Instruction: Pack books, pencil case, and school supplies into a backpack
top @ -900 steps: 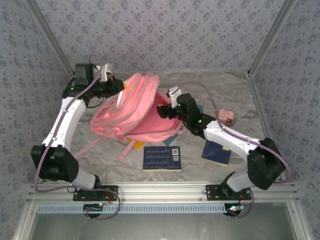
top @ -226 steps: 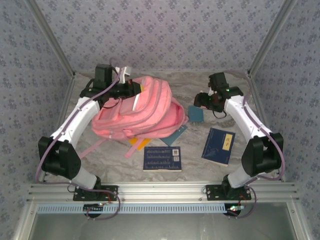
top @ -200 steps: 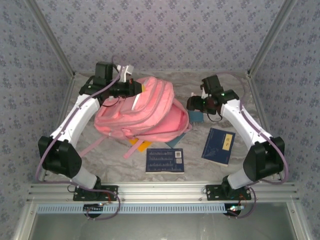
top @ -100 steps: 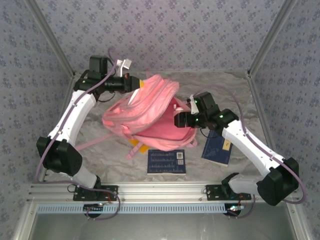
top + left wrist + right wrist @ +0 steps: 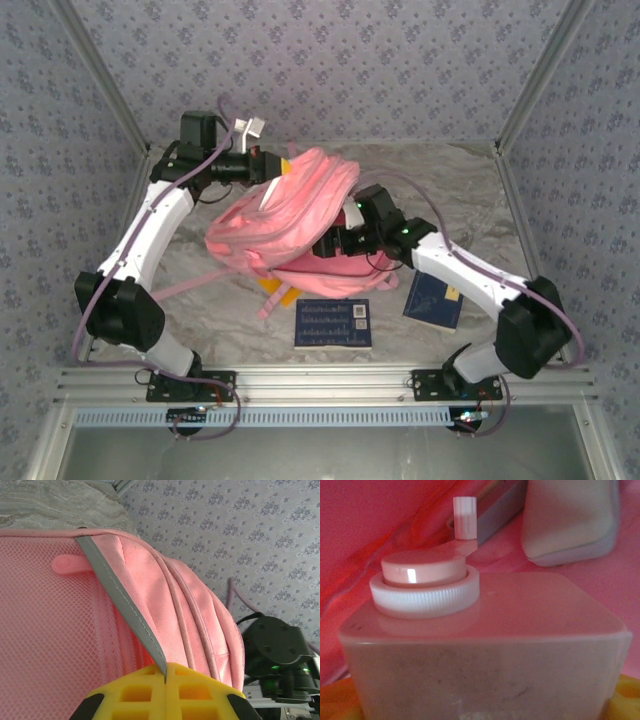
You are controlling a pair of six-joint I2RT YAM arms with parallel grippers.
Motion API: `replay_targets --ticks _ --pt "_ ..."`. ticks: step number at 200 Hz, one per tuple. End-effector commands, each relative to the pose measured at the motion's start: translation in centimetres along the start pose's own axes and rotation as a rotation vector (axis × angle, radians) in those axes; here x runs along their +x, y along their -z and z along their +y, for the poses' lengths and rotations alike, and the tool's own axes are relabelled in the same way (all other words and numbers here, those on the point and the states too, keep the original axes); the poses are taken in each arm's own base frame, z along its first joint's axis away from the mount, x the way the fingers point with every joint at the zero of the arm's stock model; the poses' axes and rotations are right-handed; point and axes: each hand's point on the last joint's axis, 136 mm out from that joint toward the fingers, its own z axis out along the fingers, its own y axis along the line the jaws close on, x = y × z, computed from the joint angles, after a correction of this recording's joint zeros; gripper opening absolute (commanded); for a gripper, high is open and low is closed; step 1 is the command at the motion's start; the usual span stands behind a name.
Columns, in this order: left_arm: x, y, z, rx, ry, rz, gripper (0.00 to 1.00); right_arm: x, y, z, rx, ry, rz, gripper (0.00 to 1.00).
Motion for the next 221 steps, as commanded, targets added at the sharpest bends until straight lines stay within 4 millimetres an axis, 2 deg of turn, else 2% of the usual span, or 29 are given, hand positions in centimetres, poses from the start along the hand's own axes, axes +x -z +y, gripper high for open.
replay_targets --ticks 1,17,22,40,53,67,84,101,107,137,157,175,193,198,221 --pt "-1.2 1.0 -4.7 0.135 -0.154 -0.033 0.00 -3.3 -1.4 4.0 -0.166 -0.001 -0.071 0.71" --pt "-1.2 1.0 -4.7 0.133 -0.154 -0.036 0.00 -2.9 -3.6 4.6 -0.190 -0.013 -0.028 0.72" --pt "-1.2 1.0 -4.7 0.133 -0.154 -0.036 0.00 -3.6 -3.9 5.5 -0.206 -0.001 -0.036 0.73" --pt "-1.3 1.0 -4.6 0.133 -0.154 -0.039 0.00 -2.8 -6.1 5.9 -0.186 -0.004 0.018 0.75" --pt "-1.3 1.0 -4.7 0.137 -0.153 -0.039 0.00 -2.1 -7.5 4.9 -0.074 0.015 0.043 0.78" --pt "-1.4 1.0 -4.8 0.136 -0.156 -0.043 0.00 -1.3 -8.6 3.0 0.093 0.055 0.083 0.83" --pt "-1.4 1.2 -4.7 0.131 -0.158 -0.048 0.00 -0.2 -9.4 1.8 0.154 0.070 0.137 0.86" --pt "-1.5 1.3 -4.6 0.127 -0.156 -0.052 0.00 -0.4 -9.6 1.2 0.164 0.052 0.109 0.97" --pt "-1.5 1.3 -4.5 0.126 -0.155 -0.054 0.00 -0.6 -9.5 1.3 0.155 0.049 0.098 1.00" --pt "-1.3 1.6 -4.3 0.122 -0.153 -0.059 0.00 -1.3 -8.5 2.1 0.098 0.047 0.046 1.00" --pt "-1.1 1.8 -3.9 0.112 -0.149 -0.066 0.00 -1.8 -7.1 3.0 0.055 0.069 0.007 1.00" --pt "-1.0 2.0 -3.6 0.102 -0.144 -0.072 0.00 -2.0 -5.3 3.5 0.049 0.110 -0.031 1.00" --pt "-0.9 2.2 -3.3 0.092 -0.143 -0.081 0.00 -2.7 -2.7 4.0 0.036 0.145 -0.105 0.99" --pt "-0.9 2.3 -3.2 0.087 -0.144 -0.086 0.00 -1.8 -2.4 3.4 0.038 0.150 -0.103 0.99" --pt "-1.0 2.9 -2.8 0.067 -0.140 -0.108 0.00 -1.6 0.8 3.7 0.020 0.214 -0.179 0.99"
